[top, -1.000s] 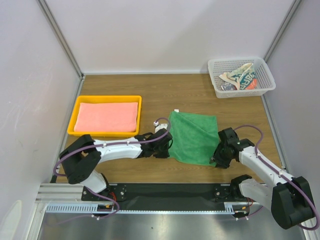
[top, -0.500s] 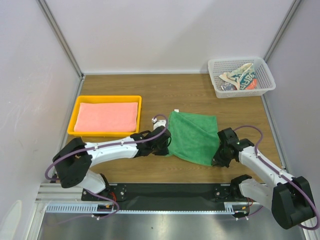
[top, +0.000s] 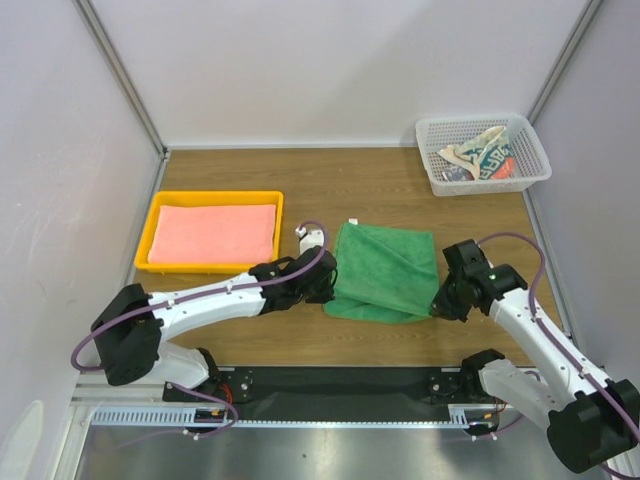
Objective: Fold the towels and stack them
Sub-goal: Fold the towel
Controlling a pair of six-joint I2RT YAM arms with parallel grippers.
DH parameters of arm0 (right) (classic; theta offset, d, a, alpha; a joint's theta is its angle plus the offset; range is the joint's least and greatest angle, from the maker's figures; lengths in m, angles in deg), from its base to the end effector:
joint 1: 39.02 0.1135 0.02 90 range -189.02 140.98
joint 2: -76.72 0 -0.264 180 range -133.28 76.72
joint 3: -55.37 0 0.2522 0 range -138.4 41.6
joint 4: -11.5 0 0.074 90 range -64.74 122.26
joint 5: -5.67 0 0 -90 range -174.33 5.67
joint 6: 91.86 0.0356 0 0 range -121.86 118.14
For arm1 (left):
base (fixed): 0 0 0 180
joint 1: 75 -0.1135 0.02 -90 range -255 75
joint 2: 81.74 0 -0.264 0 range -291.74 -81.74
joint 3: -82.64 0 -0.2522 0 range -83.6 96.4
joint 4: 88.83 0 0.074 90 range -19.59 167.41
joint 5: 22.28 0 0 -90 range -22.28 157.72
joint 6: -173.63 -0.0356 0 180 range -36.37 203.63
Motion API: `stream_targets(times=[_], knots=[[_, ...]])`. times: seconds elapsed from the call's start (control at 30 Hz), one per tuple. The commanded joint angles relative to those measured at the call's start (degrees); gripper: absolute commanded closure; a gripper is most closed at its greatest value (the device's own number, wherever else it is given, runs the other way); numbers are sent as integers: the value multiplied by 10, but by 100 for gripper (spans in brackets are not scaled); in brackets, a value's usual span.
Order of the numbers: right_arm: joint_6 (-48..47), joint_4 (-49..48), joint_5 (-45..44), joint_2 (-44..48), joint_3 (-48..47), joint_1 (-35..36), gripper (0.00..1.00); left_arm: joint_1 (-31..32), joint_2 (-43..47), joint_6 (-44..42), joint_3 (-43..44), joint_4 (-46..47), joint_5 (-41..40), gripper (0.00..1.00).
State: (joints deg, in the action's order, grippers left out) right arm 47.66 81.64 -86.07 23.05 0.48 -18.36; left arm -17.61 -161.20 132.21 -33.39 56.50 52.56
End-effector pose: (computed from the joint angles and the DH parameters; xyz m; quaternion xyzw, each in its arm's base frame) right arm 0.1456 0.0537 0.2293 0.2477 0.9513 0.0929 0.1582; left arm 0.1610 -0.2344 0.2225 0.0268 0.9327 -0.1950 0.3023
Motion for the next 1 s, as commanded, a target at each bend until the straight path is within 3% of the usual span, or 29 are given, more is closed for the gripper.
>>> stream_targets(times=[0.0, 0.27, 0.37, 0.5, 0.73, 0.97], knots=[[6, 64, -26, 18, -23, 0, 100, -3, 9, 9, -11, 5, -22, 100], [8, 99, -37, 39, -13, -7, 99, -3, -19, 4, -28, 39, -1, 100], [-1, 102, -31, 22, -13, -8, 88, -3, -22, -7, -39, 58, 19, 100], [-7, 116, -30, -1, -25, -8, 58, 0, -18, -29, -60, 80, 73, 100], [-15, 98, -16, 1, -67, -10, 48, 10, -17, -45, -75, 60, 90, 100], [-40, 16, -1, -62, -75, -26, 45, 14, -12, -47, -81, 25, 84, 99]])
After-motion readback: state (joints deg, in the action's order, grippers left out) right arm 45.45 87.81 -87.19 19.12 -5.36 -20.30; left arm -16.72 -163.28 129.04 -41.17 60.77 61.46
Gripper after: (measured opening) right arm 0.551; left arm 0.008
